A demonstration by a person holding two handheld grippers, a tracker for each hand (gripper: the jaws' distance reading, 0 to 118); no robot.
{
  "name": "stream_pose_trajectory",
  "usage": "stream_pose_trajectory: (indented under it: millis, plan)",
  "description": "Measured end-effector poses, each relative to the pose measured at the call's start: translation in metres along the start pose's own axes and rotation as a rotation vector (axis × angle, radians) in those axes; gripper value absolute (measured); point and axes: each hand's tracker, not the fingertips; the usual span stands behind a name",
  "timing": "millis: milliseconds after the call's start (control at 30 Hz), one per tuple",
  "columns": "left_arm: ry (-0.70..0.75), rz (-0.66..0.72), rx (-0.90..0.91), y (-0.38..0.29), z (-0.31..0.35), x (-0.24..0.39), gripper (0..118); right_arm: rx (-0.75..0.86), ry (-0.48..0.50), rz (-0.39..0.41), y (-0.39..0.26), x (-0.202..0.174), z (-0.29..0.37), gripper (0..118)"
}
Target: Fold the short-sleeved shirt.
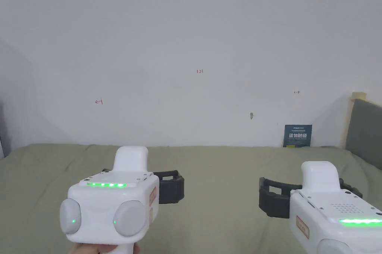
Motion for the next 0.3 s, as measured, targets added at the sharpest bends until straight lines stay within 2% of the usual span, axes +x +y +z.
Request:
stream_pose_trajectory:
  millis: [67, 133, 200, 233, 300]
  plan:
    - [-0.007, 0.049, 0.042, -0.004, 0.002, -0.004, 118, -0.001, 0.006, 0.0, 0.001, -0.001, 0.003, 118]
    - [-0.007, 0.029, 0.026, -0.009, 0.005, -0.007, 118, 0.002, 0.012, 0.008, -0.001, -0.003, 0.006, 118]
    - [0.087, 0.029, -0.004, -0.016, 0.003, -0.003, 118, 0.004, 0.013, 0.012, -0.003, -0.005, 0.006, 118]
    - [0.146, -0.028, -0.029, -0.018, 0.001, 0.0, 118, 0.003, 0.015, 0.013, -0.005, -0.005, 0.006, 118]
    - [0.179, -0.061, 0.005, -0.029, 0.001, 0.0, 118, 0.001, 0.024, 0.021, -0.009, -0.007, 0.006, 118]
